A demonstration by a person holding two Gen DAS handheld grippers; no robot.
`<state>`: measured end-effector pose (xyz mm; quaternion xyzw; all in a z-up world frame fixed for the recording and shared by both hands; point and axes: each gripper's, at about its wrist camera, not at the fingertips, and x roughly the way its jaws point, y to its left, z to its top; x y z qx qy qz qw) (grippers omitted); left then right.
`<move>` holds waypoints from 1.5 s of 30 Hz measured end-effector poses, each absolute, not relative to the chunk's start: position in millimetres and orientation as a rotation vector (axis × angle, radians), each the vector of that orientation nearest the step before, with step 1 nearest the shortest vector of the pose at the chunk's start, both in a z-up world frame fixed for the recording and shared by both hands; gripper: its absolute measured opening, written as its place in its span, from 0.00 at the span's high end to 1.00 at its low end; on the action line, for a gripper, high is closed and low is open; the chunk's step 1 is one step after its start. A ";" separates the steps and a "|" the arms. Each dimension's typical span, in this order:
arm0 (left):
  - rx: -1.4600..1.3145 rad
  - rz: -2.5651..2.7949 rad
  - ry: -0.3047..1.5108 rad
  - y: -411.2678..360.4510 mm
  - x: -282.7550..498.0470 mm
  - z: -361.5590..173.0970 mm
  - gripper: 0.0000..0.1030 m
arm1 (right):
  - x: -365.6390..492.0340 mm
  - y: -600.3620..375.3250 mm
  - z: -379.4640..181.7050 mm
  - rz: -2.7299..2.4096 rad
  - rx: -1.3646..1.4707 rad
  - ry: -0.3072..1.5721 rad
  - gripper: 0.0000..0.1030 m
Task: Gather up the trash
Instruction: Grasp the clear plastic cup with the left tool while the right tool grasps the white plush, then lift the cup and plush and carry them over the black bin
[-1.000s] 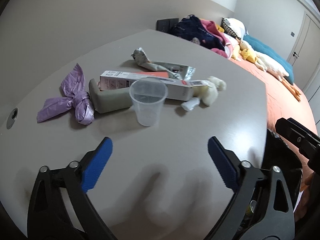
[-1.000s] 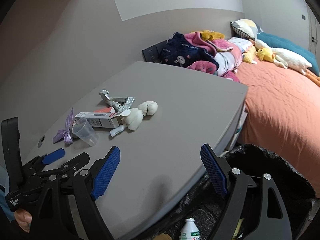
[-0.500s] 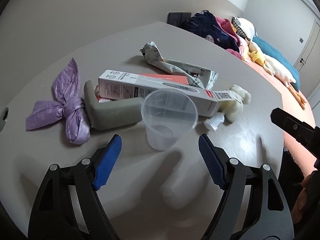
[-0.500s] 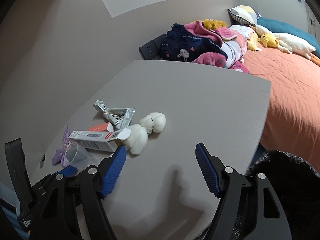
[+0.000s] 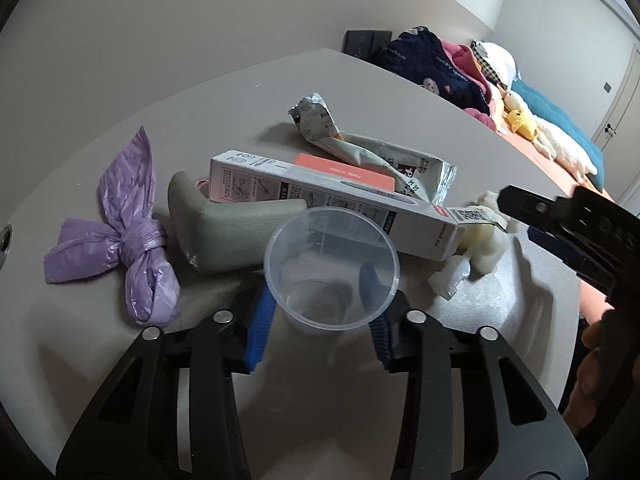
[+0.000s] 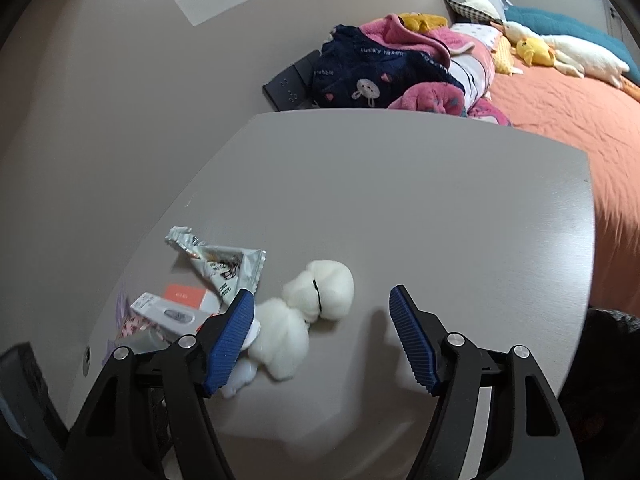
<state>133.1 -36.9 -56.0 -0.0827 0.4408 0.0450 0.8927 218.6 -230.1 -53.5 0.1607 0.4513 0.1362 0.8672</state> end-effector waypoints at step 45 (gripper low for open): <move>-0.213 0.056 0.764 -54.7 62.0 8.1 0.65 | 128.7 -259.3 51.4 0.387 0.326 0.716 0.79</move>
